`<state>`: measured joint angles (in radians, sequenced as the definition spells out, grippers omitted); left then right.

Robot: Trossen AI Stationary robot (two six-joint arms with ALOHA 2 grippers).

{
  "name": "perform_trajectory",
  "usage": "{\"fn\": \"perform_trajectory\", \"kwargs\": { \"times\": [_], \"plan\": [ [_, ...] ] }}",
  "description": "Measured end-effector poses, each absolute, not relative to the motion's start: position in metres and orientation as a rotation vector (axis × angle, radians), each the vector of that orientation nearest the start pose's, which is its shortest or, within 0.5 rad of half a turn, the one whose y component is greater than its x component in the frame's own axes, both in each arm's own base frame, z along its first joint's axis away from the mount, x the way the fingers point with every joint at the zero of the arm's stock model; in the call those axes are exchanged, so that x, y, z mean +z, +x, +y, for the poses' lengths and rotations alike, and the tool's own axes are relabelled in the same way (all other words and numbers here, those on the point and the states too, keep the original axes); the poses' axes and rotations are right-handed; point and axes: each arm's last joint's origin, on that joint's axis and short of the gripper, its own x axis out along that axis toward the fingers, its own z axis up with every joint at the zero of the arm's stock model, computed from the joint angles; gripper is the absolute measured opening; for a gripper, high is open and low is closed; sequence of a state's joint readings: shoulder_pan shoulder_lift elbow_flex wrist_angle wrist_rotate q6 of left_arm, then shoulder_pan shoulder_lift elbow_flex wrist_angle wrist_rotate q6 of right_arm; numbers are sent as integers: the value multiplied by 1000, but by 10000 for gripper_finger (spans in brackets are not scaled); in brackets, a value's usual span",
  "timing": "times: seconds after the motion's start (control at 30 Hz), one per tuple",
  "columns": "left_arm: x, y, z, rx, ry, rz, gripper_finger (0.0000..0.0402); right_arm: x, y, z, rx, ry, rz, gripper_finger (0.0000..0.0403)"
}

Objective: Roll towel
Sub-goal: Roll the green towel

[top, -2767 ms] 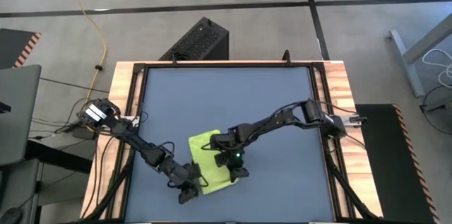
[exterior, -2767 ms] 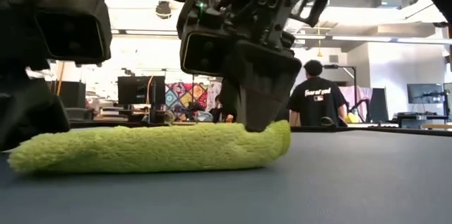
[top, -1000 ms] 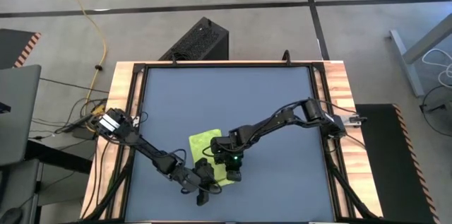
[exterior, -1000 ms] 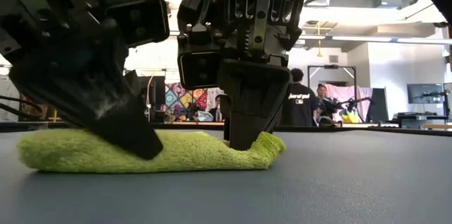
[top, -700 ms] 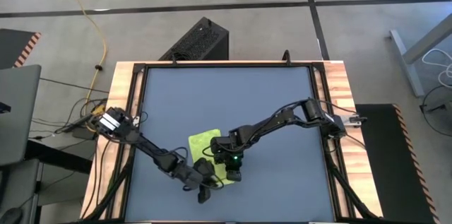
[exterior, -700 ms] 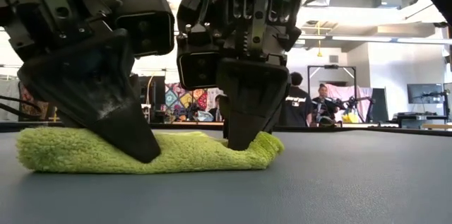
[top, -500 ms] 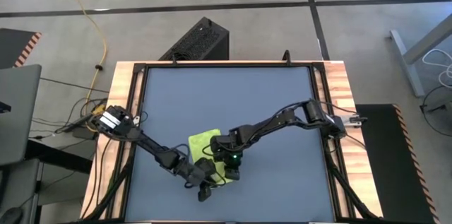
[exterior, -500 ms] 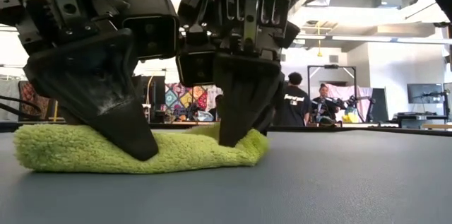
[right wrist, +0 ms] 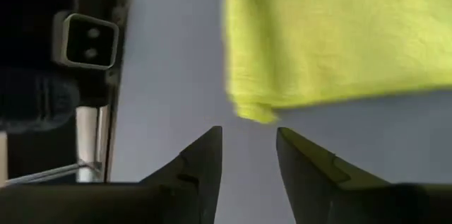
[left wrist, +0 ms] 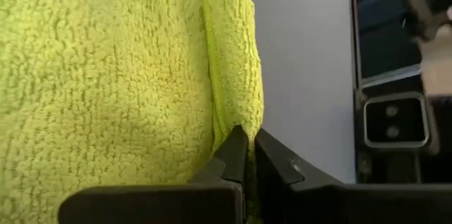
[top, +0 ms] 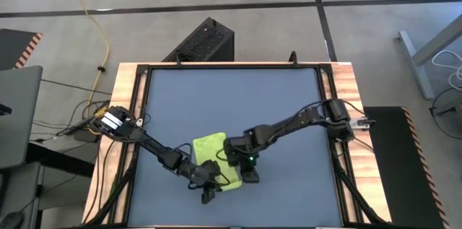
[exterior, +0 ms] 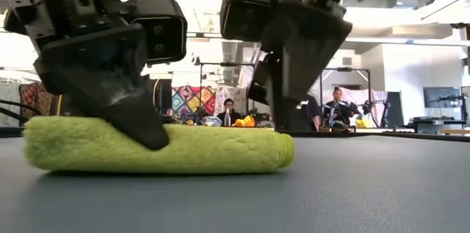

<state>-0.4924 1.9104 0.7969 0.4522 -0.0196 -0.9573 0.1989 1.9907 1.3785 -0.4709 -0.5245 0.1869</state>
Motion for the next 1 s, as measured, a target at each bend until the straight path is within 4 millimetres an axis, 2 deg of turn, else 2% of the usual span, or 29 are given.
{"fn": "perform_trajectory", "kwargs": {
  "times": [0.2,0.33,0.5,0.6,0.73,1.0],
  "plan": [
    [100,307,-160,-89,-822,794,0,173,373,112,500,213,915,152],
    [98,305,-160,-82,-808,815,0,176,356,137,414,149,761,142],
    [95,303,-159,-73,-789,858,0,170,342,178,317,-67,615,140],
    [95,303,-159,-73,-787,864,0,157,337,191,237,-169,617,143],
    [94,302,-158,-57,-798,867,0,138,339,197,206,-179,667,151],
    [95,303,-158,-40,-819,850,0,138,344,203,163,-188,662,164]
  ]
}}
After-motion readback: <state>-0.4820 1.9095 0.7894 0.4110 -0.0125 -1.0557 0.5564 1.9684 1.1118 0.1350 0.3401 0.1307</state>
